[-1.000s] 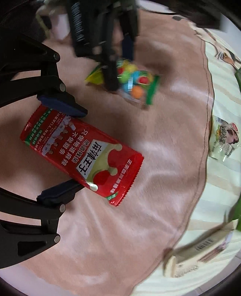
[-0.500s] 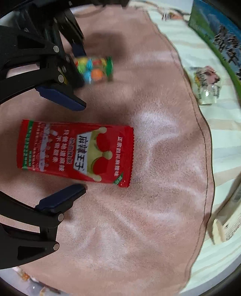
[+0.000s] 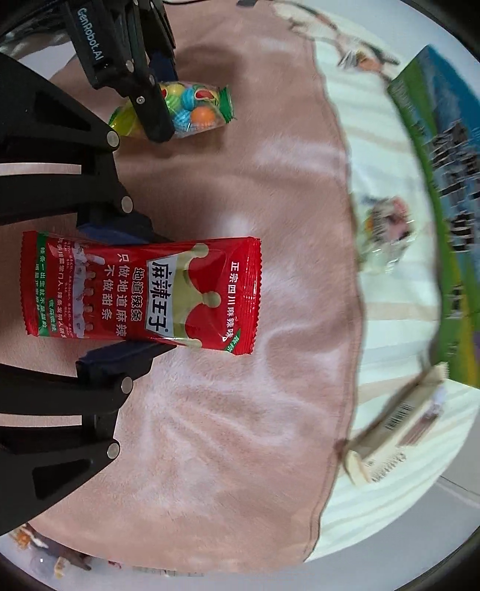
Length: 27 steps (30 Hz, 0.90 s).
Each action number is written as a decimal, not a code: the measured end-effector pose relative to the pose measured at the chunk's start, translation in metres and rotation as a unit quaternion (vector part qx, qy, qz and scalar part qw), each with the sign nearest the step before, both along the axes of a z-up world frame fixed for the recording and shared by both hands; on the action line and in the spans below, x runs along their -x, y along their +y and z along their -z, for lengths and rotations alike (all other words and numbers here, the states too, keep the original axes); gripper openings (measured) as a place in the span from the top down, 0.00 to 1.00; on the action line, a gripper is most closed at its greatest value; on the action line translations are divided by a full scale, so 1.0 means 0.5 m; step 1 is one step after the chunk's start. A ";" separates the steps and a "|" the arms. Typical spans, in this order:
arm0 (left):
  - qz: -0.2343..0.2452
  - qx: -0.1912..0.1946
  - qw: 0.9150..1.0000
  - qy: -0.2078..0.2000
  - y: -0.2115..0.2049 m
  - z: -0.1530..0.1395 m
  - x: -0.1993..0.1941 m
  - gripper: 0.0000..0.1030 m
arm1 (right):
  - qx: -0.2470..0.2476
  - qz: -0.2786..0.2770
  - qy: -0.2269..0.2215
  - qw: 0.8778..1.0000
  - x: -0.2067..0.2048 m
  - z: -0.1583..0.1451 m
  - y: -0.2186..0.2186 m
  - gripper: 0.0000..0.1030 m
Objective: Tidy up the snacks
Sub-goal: 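Lift both packets into the box and release them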
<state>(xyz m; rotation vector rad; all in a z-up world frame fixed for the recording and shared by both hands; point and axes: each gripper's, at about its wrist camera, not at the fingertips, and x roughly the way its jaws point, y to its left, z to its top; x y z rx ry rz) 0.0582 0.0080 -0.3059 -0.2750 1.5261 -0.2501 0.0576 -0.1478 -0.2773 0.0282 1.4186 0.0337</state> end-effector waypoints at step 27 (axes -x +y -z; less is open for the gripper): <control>-0.029 -0.049 0.988 -0.143 0.025 -0.405 -0.542 0.52 | -0.096 -0.026 -0.157 0.983 -0.556 -0.355 -0.081 0.55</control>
